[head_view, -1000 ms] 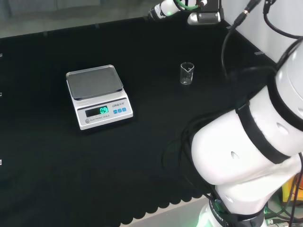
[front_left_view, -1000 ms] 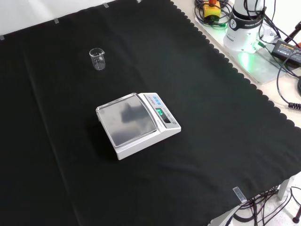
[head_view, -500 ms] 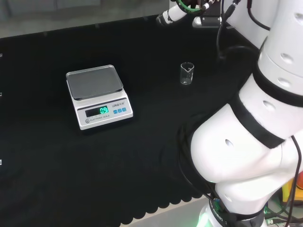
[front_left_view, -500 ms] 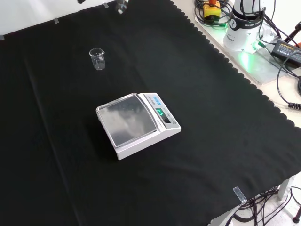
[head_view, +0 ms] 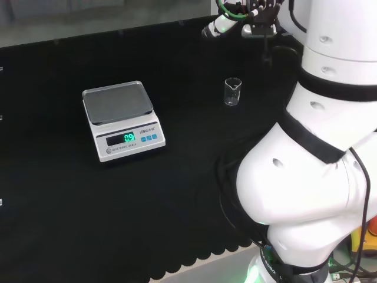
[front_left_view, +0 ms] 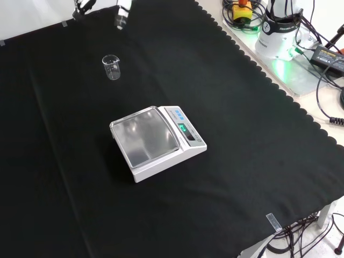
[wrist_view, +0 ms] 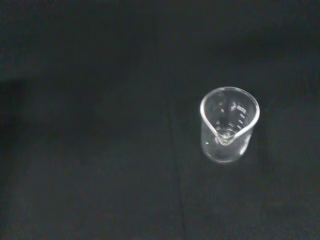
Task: Pick up the beaker.
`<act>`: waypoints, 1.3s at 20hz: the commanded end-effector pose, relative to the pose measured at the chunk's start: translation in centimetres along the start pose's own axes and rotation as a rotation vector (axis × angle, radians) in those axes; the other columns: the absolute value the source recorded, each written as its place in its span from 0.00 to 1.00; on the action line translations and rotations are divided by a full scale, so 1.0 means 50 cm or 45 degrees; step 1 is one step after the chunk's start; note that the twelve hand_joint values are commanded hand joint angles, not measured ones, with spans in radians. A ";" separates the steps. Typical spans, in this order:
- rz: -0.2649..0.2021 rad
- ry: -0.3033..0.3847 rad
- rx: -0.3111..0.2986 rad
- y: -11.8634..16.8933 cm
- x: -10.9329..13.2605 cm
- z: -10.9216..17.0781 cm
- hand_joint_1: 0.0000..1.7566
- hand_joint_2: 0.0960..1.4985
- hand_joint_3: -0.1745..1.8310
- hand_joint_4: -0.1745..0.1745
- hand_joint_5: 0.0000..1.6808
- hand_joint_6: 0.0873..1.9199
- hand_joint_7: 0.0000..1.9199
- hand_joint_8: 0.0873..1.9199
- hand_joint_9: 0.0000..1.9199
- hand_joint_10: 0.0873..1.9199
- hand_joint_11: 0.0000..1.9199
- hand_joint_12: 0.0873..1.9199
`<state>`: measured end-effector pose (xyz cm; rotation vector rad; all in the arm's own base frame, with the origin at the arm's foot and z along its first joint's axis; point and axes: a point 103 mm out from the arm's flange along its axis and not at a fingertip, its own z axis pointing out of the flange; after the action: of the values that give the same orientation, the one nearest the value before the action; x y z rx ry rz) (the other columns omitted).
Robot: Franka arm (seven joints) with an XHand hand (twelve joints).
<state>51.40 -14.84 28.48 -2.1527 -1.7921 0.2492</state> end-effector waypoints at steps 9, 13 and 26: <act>0.167 0.036 0.215 0.086 -0.091 0.110 0.23 0.46 0.06 0.28 0.19 0.00 0.03 0.36 0.00 0.36 0.07 0.78; 0.197 0.047 0.257 0.095 -0.105 0.143 0.23 0.46 0.06 0.29 0.19 0.00 0.03 0.36 0.00 0.36 0.07 0.78; 0.262 0.058 0.362 0.144 -0.105 0.231 0.23 0.46 0.06 0.29 0.19 0.00 0.03 0.36 0.00 0.36 0.07 0.78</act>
<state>52.78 -19.58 16.14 -2.1231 -1.4476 0.4531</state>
